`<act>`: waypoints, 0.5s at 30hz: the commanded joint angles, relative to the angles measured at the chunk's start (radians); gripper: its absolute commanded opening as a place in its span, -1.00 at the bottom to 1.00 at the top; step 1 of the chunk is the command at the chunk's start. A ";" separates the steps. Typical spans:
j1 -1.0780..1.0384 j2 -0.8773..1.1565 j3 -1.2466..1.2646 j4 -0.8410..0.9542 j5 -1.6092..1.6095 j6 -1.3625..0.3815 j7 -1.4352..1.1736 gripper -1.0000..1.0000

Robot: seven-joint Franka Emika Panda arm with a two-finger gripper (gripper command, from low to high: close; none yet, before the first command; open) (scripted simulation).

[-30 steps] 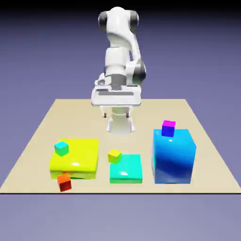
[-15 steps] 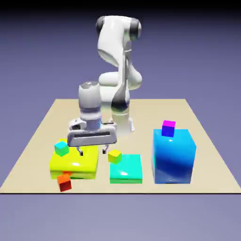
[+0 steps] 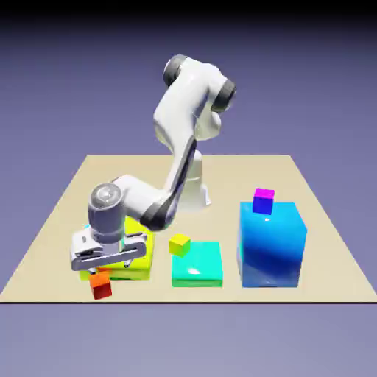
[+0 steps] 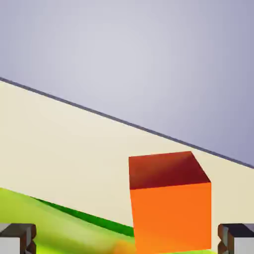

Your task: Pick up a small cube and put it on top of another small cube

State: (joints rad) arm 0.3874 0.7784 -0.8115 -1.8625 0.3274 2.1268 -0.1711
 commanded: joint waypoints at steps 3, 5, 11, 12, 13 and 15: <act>0.028 0.100 -0.060 0.070 0.024 -0.067 -0.067 0.00; 0.010 0.130 -0.036 0.058 0.044 -0.024 -0.076 0.00; 0.012 0.127 -0.039 0.060 0.042 -0.029 -0.075 -1.00; 0.025 0.096 -0.059 0.068 0.022 -0.069 -0.063 -1.00; 0.006 0.059 -0.051 0.056 0.003 -0.086 -0.022 -1.00; -0.032 -0.013 -0.034 0.029 -0.034 -0.119 0.059 -1.00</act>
State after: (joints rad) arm 0.3557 0.7654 -0.8451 -1.8332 0.2954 2.0067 -0.1130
